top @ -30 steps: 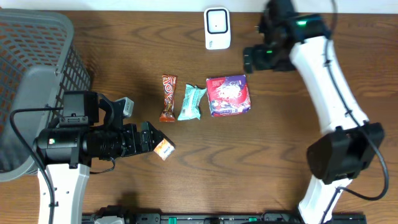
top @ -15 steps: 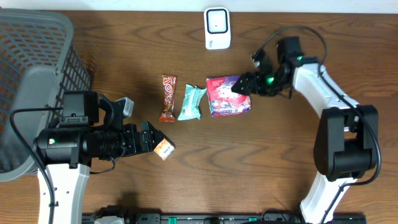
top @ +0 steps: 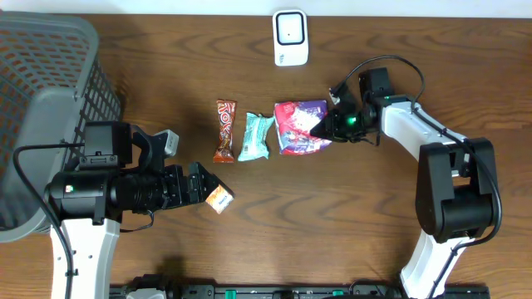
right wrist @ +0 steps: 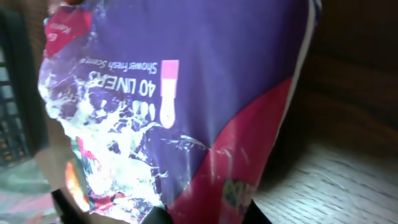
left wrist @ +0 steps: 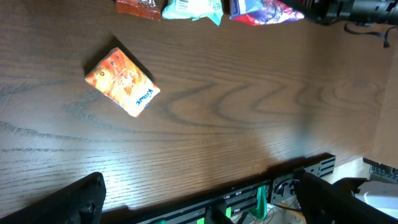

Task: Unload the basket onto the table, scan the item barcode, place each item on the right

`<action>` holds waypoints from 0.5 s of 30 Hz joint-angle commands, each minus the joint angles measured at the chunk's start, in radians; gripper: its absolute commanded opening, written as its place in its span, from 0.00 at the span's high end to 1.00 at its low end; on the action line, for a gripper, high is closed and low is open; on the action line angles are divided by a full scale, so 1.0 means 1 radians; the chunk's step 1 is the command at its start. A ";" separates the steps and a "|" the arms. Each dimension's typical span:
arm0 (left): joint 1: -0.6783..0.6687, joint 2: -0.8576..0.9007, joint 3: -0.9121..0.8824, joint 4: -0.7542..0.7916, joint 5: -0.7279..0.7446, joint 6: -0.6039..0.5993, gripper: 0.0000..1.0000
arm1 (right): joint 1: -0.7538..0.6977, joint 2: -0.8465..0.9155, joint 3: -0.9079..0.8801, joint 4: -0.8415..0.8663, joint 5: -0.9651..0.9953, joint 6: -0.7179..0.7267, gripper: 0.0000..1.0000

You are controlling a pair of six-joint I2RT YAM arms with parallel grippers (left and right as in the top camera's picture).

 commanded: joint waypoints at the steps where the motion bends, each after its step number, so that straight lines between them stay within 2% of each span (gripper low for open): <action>1: -0.004 0.000 -0.003 0.000 -0.010 0.009 0.02 | 0.010 -0.042 0.116 0.010 -0.064 0.062 0.99; 4: -0.004 0.000 -0.003 0.000 -0.010 0.010 0.02 | 0.013 -0.064 0.214 0.043 -0.027 0.137 0.99; 7: -0.004 0.000 -0.003 0.000 -0.010 0.010 0.02 | 0.030 -0.064 0.282 0.127 0.093 0.250 0.99; 11: -0.004 0.000 -0.003 0.000 -0.010 0.010 0.02 | 0.070 -0.056 0.286 0.277 0.288 0.388 0.99; 15: -0.004 0.000 -0.003 0.000 -0.010 0.009 0.02 | 0.101 -0.013 0.286 0.457 0.344 0.450 0.99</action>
